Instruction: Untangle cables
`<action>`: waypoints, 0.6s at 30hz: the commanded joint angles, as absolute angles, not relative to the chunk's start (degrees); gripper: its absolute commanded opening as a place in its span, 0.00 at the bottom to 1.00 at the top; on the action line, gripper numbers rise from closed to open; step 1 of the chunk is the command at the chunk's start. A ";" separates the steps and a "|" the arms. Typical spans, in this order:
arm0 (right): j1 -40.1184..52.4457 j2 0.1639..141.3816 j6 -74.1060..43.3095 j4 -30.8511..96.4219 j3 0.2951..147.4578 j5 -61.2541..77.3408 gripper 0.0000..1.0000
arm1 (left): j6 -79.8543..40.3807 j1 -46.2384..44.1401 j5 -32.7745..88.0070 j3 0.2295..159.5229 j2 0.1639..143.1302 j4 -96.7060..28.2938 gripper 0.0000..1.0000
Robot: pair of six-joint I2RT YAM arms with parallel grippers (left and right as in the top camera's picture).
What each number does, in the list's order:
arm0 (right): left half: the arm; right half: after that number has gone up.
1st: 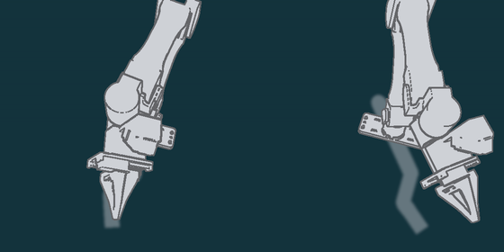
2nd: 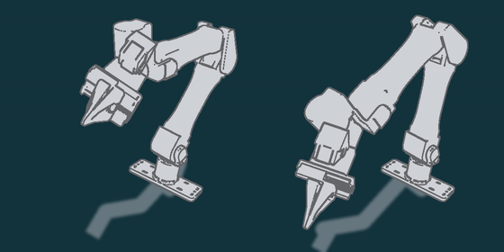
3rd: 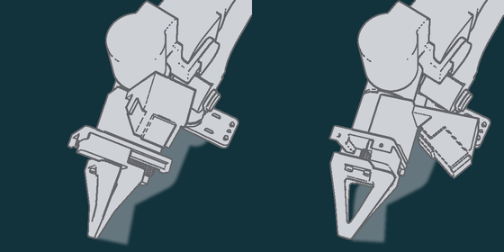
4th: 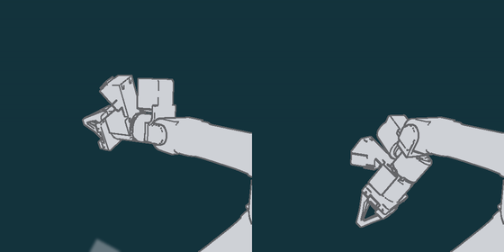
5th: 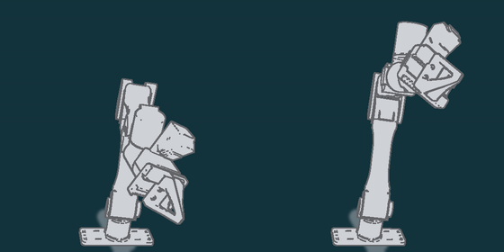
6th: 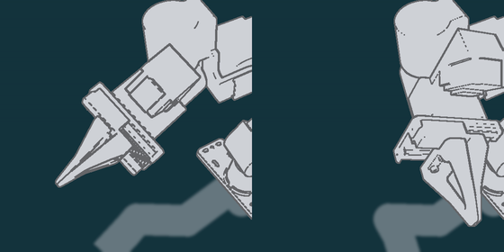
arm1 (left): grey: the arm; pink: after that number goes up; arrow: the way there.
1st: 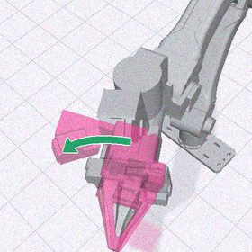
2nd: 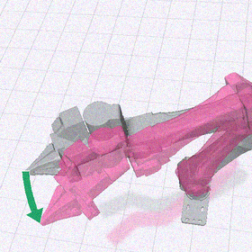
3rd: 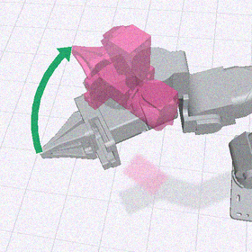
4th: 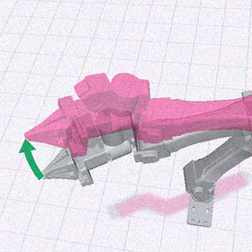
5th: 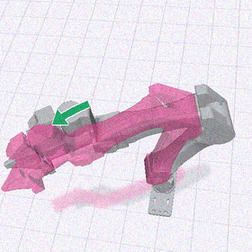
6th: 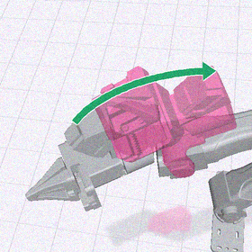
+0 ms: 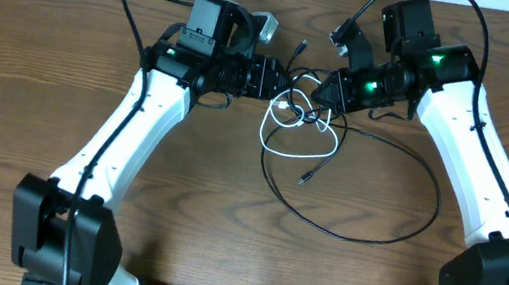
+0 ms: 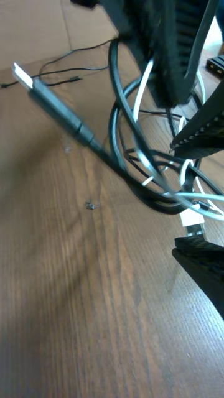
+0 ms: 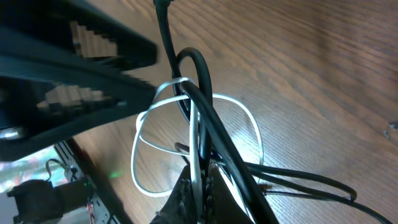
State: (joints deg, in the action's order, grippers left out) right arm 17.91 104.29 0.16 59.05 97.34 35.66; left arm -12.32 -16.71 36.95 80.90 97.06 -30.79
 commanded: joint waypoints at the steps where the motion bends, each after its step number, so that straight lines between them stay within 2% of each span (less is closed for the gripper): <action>1: 18.09 104.20 2.13 59.20 97.45 39.00 0.01 | -10.07 -16.58 38.39 81.60 98.96 -29.39 0.47; 6: 18.09 104.20 3.53 59.20 97.45 43.18 0.01 | -10.09 -16.62 38.22 81.60 101.12 -27.03 0.46; 8: 18.11 104.18 3.55 59.29 97.45 44.05 0.01 | -10.15 -16.86 35.44 81.60 102.35 -26.68 0.35; 10: 18.11 104.14 4.36 59.42 97.45 46.24 0.01 | -11.44 -17.19 32.08 81.60 103.09 -26.44 0.31; 15: 18.11 104.14 5.93 59.64 97.45 50.33 0.01 | -13.23 -18.83 30.41 81.60 103.96 -23.33 0.31; 18: 18.09 104.14 6.37 59.64 97.45 50.52 0.01 | -15.09 -19.75 30.83 81.60 103.96 -22.13 0.35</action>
State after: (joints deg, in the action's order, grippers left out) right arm 17.91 104.29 4.51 59.55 97.34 47.29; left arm -13.15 -18.65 31.09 80.90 103.66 -22.72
